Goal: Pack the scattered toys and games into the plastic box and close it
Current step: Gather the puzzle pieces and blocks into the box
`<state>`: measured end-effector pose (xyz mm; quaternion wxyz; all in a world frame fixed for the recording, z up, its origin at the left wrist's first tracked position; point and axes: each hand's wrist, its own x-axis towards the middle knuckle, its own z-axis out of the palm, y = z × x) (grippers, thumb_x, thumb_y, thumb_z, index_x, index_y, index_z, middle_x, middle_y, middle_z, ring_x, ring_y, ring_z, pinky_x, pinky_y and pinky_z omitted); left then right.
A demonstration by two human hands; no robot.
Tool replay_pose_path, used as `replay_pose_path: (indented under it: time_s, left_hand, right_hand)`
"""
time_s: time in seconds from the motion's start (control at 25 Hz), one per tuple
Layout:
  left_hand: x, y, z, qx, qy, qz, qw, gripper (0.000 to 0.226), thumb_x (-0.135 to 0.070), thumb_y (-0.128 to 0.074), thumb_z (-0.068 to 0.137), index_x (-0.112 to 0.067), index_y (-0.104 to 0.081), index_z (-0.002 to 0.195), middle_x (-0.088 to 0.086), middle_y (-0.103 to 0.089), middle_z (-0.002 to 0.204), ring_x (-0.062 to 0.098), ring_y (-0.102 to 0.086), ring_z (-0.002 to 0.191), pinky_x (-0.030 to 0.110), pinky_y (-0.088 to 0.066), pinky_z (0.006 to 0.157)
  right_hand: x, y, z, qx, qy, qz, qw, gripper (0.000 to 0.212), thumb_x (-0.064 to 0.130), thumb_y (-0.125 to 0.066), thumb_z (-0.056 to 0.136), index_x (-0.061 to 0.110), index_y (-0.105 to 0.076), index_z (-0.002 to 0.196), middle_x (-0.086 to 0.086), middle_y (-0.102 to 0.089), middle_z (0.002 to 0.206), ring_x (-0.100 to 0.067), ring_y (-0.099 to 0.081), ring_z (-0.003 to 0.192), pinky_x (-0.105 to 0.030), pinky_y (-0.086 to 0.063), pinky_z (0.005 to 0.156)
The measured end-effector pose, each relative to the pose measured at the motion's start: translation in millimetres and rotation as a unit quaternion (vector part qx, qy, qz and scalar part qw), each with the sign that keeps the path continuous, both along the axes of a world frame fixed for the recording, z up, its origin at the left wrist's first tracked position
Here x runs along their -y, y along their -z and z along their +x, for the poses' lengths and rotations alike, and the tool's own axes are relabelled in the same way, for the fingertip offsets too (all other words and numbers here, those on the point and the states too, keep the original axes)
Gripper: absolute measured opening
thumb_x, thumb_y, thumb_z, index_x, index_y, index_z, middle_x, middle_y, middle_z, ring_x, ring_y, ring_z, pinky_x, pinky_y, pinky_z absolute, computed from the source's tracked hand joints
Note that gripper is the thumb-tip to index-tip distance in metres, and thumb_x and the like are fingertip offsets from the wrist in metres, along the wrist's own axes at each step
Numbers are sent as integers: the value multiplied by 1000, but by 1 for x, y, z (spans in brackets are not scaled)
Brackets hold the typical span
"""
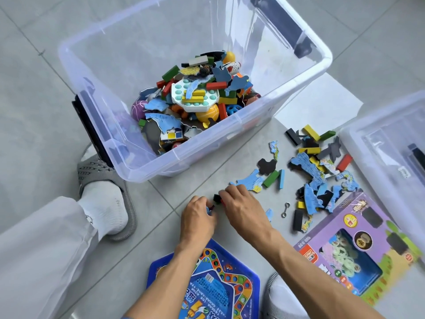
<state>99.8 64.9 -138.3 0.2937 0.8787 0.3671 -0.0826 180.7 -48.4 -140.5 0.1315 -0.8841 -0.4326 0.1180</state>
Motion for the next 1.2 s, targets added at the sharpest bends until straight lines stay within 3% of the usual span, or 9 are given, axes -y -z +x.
replay_pose_path:
  time_s: [0.24, 0.36, 0.44, 0.6, 0.72, 0.84, 1.0, 1.12, 1.2]
  left_hand:
    - [-6, -8, -6, -9, -132, -73, 989, 14, -20, -73, 71, -18, -60, 75, -6, -64, 73, 11, -56, 63, 12, -34, 49]
    - [-7, -13, 2, 10, -350, -268, 897, 15, -14, -76, 63, -17, -68, 76, 0, -68, 74, 14, -60, 62, 19, -44, 53]
    - [-6, -35, 5, 84, -417, -441, 790, 19, -9, -74, 58, -13, -70, 76, 9, -64, 73, 19, -58, 59, 24, -44, 54]
    - [1, -134, 14, 280, -340, -649, 621, 21, -6, -72, 54, -10, -68, 75, 8, -56, 64, 19, -59, 51, 24, -49, 47]
    - [-25, -213, 53, 424, -347, -599, 584, 12, -1, -64, 72, -11, -66, 79, 3, -59, 65, 14, -60, 54, 21, -51, 49]
    - [-69, -253, 102, 422, -389, -542, 614, 8, -13, -60, 90, -12, -63, 97, 6, -61, 86, 19, -62, 80, 27, -56, 69]
    - [-77, -262, 116, 328, -358, -416, 769, 15, -32, -57, 94, -24, -58, 107, 0, -55, 96, 18, -58, 92, 34, -46, 92]
    - [-26, -242, 95, 413, -316, -325, 790, 12, -15, -58, 91, -23, -67, 94, -3, -68, 89, 11, -64, 82, 25, -52, 72]
    - [18, -198, 77, 340, -266, -338, 836, 13, -15, -61, 86, -23, -71, 91, -5, -72, 85, 10, -67, 77, 26, -53, 68]
  right_hand:
    - [-4, 4, -3, 29, -9, -48, 998, 22, -2, -53, 72, 9, -61, 90, -10, -56, 96, -29, -55, 81, -36, -51, 57]
    - [-5, 2, 1, -104, 94, 6, 990, 16, 2, -53, 85, 10, -58, 99, -6, -57, 94, -26, -51, 83, -32, -43, 63]
    - [-3, -27, 4, -341, 282, 134, 887, 7, 13, -57, 95, 7, -58, 100, -6, -59, 85, -23, -53, 77, -26, -44, 63]
    - [8, -148, 14, -642, 388, 392, 533, 20, 16, -52, 94, -3, -59, 98, -16, -65, 78, -31, -67, 82, -30, -55, 54]
    - [-18, -215, 58, -675, 347, 439, 480, 22, 18, -52, 96, -2, -60, 99, -14, -65, 86, -30, -70, 86, -29, -57, 54]
    - [-67, -255, 110, -670, 374, 397, 503, 36, 30, -55, 98, -2, -57, 116, -23, -59, 107, -35, -64, 98, -40, -60, 79]
    - [-83, -262, 135, -610, 394, 365, 583, 53, 37, -53, 98, 7, -42, 141, -17, -39, 149, -36, -51, 126, -44, -47, 104]
    - [-33, -229, 113, -525, 374, 401, 651, 22, 24, -53, 99, 8, -66, 108, -15, -69, 115, -28, -70, 94, -40, -58, 87]
    - [16, -179, 85, -452, 417, 346, 708, 15, 19, -56, 96, 15, -70, 93, -7, -75, 93, -27, -71, 82, -39, -57, 73]
